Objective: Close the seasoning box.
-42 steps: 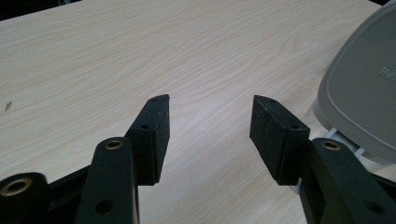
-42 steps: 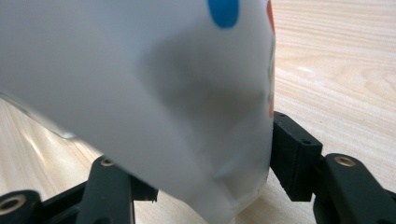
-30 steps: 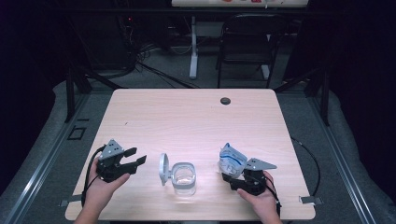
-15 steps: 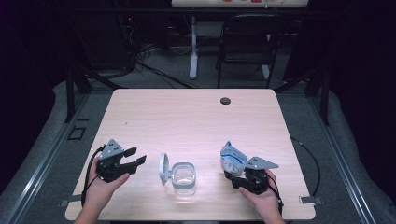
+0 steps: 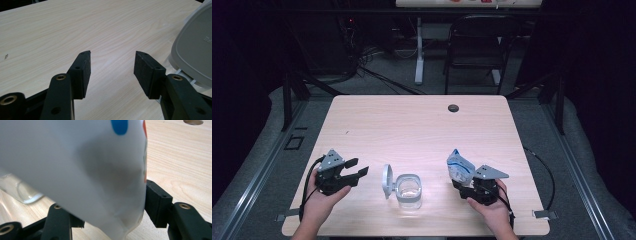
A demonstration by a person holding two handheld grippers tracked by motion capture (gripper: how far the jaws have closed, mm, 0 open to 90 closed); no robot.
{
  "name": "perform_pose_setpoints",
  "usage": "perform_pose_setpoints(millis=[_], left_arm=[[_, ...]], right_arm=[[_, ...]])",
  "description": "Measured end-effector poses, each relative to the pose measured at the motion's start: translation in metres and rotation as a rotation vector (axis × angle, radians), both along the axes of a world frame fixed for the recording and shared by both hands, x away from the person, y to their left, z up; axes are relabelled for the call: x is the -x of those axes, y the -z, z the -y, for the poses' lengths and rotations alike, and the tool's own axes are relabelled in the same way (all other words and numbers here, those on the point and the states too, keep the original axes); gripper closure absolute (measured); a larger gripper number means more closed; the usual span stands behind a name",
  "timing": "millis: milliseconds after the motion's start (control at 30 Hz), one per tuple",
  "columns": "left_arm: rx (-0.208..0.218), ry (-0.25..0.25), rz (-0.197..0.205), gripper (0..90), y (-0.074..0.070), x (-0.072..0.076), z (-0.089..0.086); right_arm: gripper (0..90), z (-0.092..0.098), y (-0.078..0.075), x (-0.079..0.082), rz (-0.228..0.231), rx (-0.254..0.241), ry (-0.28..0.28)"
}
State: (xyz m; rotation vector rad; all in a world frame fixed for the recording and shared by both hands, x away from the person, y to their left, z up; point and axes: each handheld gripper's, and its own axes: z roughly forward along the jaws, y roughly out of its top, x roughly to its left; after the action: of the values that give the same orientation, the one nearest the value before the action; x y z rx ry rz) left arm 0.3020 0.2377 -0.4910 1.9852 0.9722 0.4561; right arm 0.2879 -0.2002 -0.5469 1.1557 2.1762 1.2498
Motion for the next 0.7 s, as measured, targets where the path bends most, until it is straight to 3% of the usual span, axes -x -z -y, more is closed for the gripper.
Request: perform_pose_setpoints(millis=[300,700], left_arm=[[-0.006,-0.006,-0.001,48.3,0.000,0.002,-0.003],[-0.005,-0.013,0.001,48.3,-0.001,0.003,-0.005]], right_arm=[[42.8,-0.007,-0.003,-0.001,0.023,0.022,-0.018],[43.2,-0.017,-0.010,-0.009,0.047,-0.011,-0.033]])
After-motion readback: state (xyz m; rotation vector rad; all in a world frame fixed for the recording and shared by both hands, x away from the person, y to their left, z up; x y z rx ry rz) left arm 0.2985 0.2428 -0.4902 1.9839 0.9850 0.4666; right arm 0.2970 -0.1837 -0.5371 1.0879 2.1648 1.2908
